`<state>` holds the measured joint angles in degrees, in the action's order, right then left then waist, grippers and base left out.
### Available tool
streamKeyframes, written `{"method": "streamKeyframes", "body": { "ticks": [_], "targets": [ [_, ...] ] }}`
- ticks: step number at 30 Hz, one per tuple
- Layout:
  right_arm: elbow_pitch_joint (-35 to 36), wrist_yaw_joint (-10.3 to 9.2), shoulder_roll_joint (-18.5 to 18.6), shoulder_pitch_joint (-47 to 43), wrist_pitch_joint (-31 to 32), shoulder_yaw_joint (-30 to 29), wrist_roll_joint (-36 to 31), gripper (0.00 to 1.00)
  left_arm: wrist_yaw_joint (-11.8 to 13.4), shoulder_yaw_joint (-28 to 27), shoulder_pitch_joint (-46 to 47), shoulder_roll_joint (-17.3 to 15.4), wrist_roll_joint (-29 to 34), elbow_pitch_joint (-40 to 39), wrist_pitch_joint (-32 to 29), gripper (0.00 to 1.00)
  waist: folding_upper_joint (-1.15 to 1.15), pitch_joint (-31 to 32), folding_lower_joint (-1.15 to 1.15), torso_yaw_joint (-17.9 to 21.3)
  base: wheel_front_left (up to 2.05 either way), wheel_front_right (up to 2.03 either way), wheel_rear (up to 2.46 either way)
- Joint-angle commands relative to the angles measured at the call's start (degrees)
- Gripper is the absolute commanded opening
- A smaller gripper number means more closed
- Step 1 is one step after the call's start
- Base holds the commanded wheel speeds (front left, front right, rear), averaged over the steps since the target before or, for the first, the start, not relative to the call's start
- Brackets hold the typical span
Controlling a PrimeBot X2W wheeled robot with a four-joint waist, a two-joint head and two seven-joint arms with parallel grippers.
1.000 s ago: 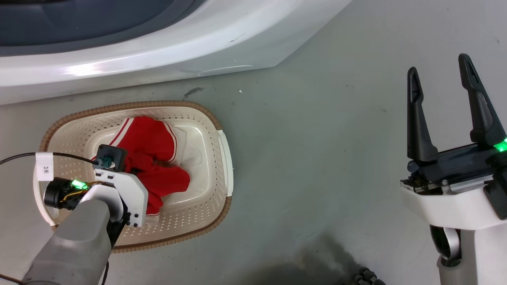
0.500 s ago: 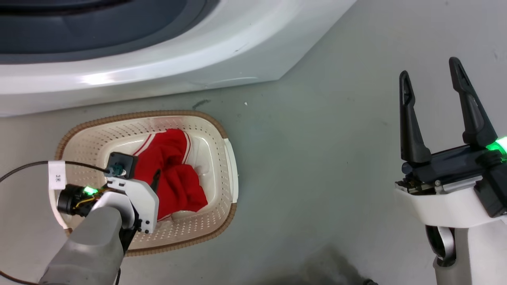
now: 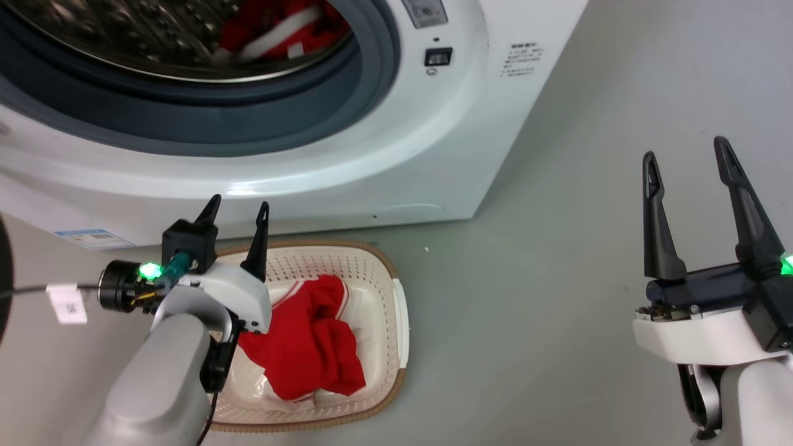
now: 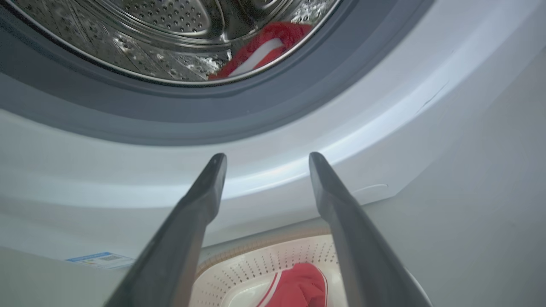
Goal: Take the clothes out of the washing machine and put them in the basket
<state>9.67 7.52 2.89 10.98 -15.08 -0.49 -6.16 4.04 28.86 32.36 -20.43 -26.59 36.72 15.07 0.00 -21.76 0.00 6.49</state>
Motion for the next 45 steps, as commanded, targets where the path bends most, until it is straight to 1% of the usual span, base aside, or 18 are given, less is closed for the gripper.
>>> {"method": "streamKeyframes", "body": {
  "ticks": [1, 2, 5, 6, 7, 9, 10, 12, 17, 22, 26, 30, 35, 40, 45],
  "targets": [
    [-0.3, -0.06, -0.1, -1.1, -0.1, -0.4, -0.4, 1.0, 1.1, -2.3, -3.3, 0.6, 2.1, -3.9, 0.1, 1.0, 0.0, 3.7, 0.0, -2.6, 0.0, 0.0, 0.0],
    [-0.3, -0.06, -0.1, -1.1, -0.1, -0.4, -0.4, 1.0, 1.1, -2.3, -3.3, 0.6, 2.1, -3.9, 0.1, 1.0, 0.0, 3.7, 0.0, -2.6, 0.0, 0.0, 0.0],
    [-0.6, -0.06, -0.1, -1.9, -0.1, -0.9, -0.7, 1.0, 2.4, -7.4, -8.1, 1.7, 6.0, -12.2, 0.2, 1.0, 0.0, 5.7, 0.0, -3.5, 0.0, 0.0, 0.0],
    [-0.9, -0.06, 0.0, -2.2, -0.1, -1.4, -0.8, 1.0, 2.7, -10.6, -11.7, 3.1, 8.0, -17.2, 0.1, 1.0, 0.0, 6.8, 0.0, -3.9, 0.0, 0.0, 0.0],
    [-0.9, -0.06, 0.0, -2.2, -0.1, -1.4, -0.8, 1.0, 2.7, -10.6, -11.7, 3.1, 8.0, -17.2, 0.1, 1.0, 0.0, 6.8, 0.0, -3.9, 0.0, 0.0, 0.0],
    [-1.1, -0.06, -0.1, -2.8, -0.1, -1.6, -0.8, 1.0, 2.6, -13.3, -14.8, 4.3, 10.2, -21.4, 0.1, 1.0, 0.0, 7.9, 0.0, -4.1, 0.0, 0.0, 0.0],
    [-1.3, -0.06, 0.0, -3.2, -0.1, -1.6, -0.9, 1.0, 2.4, -15.7, -17.7, 5.7, 12.0, -24.9, 0.1, 1.0, 0.0, 8.9, 0.0, -4.3, 0.0, 0.0, 0.0],
    [-1.4, -0.06, 0.0, -3.6, -0.1, -1.5, -1.0, 1.0, 2.0, -17.6, -20.3, 7.2, 13.6, -28.0, 0.1, 1.0, 0.0, 9.8, 0.0, -4.4, 0.0, 0.0, 0.0],
    [-1.5, -0.06, 0.0, -4.9, -0.1, -1.2, -0.3, 1.0, -0.5, -20.7, -24.3, 9.7, 16.7, -31.7, 0.1, 1.0, 0.0, 11.1, 0.0, -4.6, 0.0, 0.0, 0.0],
    [-1.4, -0.06, 0.0, -4.8, -0.1, -0.3, 0.4, 1.0, -3.8, -22.3, -24.5, 10.4, 18.9, -33.1, 0.1, 1.0, 0.0, 10.8, 0.0, -4.1, 0.0, 0.0, 0.0],
    [-0.9, -0.06, 0.0, -3.7, -0.1, 0.0, 1.1, 1.0, -6.7, -22.5, -21.6, 9.0, 20.6, -32.9, 0.1, 1.0, 0.0, 9.0, 0.0, -2.7, 0.0, 0.0, 0.0],
    [-0.6, -0.06, -0.1, -2.7, -0.1, 0.4, 1.9, 1.0, -8.8, -22.1, -16.5, 6.6, 22.2, -30.6, 0.2, 1.0, 0.0, 6.1, 0.0, -0.4, 0.0, 0.0, 0.0],
    [-0.2, -0.06, -0.1, -1.3, -0.1, 0.8, 3.0, 1.0, -10.6, -20.1, -8.4, 2.3, 22.8, -24.6, 0.0, 1.0, 0.0, 1.7, 0.0, 2.8, 0.0, 0.0, 0.0],
    [0.4, -0.06, -0.1, 0.0, -0.1, 1.0, 4.1, 1.0, -11.4, -17.6, 2.5, -2.6, 19.7, -16.4, -2.5, 1.0, 0.0, -3.3, 0.0, 6.3, 0.0, 0.0, 0.0],
    [1.0, -0.06, -0.1, 1.3, -0.1, 1.6, 5.4, 1.0, -11.5, -11.6, 13.6, -8.4, 14.1, -10.2, -7.6, 1.0, 0.0, -8.5, 0.0, 9.8, 0.0, 0.0, 0.0]
  ]
}}
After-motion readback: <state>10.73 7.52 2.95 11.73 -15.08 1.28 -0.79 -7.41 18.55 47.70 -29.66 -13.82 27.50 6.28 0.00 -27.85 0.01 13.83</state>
